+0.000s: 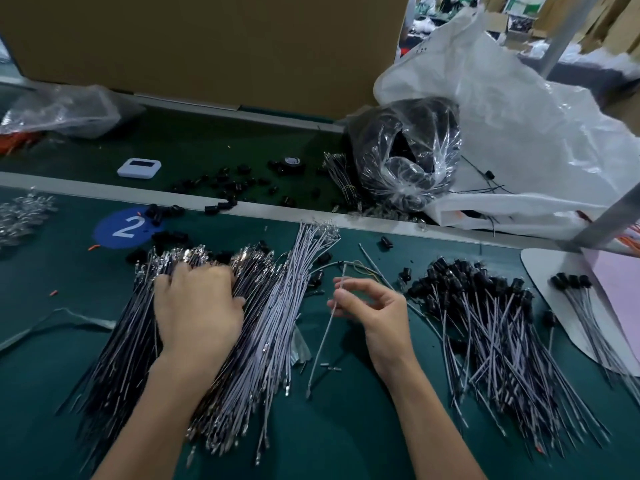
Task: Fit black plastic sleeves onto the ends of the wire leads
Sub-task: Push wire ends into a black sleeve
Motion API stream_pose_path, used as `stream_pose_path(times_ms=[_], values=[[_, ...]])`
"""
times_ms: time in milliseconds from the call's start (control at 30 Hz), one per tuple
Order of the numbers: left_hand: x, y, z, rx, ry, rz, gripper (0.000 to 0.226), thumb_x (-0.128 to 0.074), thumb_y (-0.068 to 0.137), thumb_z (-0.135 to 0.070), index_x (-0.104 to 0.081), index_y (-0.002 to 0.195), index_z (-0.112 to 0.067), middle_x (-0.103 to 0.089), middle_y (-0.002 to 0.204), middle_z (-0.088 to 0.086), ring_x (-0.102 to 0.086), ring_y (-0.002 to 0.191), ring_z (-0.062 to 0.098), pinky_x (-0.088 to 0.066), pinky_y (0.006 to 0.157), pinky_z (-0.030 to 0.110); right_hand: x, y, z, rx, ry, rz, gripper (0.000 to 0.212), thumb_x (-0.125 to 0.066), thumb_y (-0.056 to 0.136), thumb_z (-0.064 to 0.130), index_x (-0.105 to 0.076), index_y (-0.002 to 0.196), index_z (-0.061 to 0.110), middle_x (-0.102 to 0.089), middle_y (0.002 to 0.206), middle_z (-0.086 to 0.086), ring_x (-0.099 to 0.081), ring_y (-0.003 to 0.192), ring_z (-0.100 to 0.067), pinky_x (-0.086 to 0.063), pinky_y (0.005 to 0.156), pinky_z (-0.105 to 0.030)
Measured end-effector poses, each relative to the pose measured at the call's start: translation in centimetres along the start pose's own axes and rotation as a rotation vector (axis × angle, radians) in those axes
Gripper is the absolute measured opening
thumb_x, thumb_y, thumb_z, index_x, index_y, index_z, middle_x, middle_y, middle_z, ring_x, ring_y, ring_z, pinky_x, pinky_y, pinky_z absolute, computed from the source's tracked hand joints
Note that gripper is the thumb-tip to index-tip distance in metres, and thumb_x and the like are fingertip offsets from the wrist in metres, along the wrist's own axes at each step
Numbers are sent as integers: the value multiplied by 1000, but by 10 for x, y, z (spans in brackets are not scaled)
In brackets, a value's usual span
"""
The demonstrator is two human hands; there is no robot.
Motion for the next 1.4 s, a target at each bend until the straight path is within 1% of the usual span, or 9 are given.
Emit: stream_pose_path(times_ms=[100,200,333,467,700,933,1133,1233,1400], values=[[-2,5,8,37,-178,122,11,-71,88,-32,-70,98,-26,-71,89,-4,-65,88,19,-53,83,34,-1,-1,2,7,41,-13,13,-78,71,20,-78,83,14,-74,84,-9,-71,69,-25,-56,62,-26],[-4,10,15,96,-320,157,7,-74,86,-21,-71,83,-26,-69,81,-5,-65,78,18,-56,72,31,-1,-3,0,0,43,-28,11,-77,72,19,-77,83,15,-73,83,-9,-70,70,-23,-55,62,-24],[-11,15,18,77,-334,191,12,-68,89,-14,-68,97,-23,-67,84,-6,-64,78,16,-57,71,33,-2,-4,1,-6,-26,-3,6,-75,80,10,-77,83,14,-73,82,-9,-70,71,-22,-55,64,-23],[-12,14,14,42,-230,162,15,-67,91,-25,-66,107,-22,-69,93,-3,-64,87,19,-53,72,32,-4,-3,3,-1,-76,-10,7,-72,84,4,-75,86,10,-73,80,-8,-69,70,-20,-54,64,-23],[-7,10,10,-6,-342,167,23,-63,89,-7,-69,111,-14,-59,81,-3,-63,74,18,-55,68,34,-4,-5,4,-19,-122,-45,5,-71,85,5,-73,86,10,-73,77,-3,-69,69,-17,-55,65,-23],[27,-5,11,-418,-490,-83,15,-70,87,-10,-77,100,-13,-65,89,-6,-57,70,7,-53,76,28,-4,-9,21,-148,118,-202,11,-65,88,2,-73,84,9,-71,81,-3,-64,68,-11,-52,63,-19],[42,-52,-17,-898,-492,-215,37,-82,61,15,-77,91,-5,-76,93,3,-73,74,16,-61,67,29,-17,-24,73,-249,-52,47,7,-74,79,10,-79,75,12,-74,90,-12,-65,67,-11,-53,68,-24],[28,-66,-28,-1001,-517,-182,46,-80,54,21,-76,93,-3,-75,96,6,-73,81,20,-59,61,30,-21,-39,78,-316,-164,127,9,-66,88,9,-73,81,9,-75,90,-13,-68,75,-16,-54,76,-28],[9,-81,-41,-1070,-560,-171,30,-71,71,11,-76,98,-1,-75,102,7,-72,95,21,-57,84,30,-20,-60,72,-343,-105,24,6,-63,92,8,-66,90,3,-74,84,-14,-69,73,-17,-53,62,-20]])
Point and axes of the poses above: each hand's wrist, its own y-axis towards the middle knuckle, its own x-axis out of the back of the hand, z = x × y, the point moved 1 cm from there along y, towards the middle knuckle
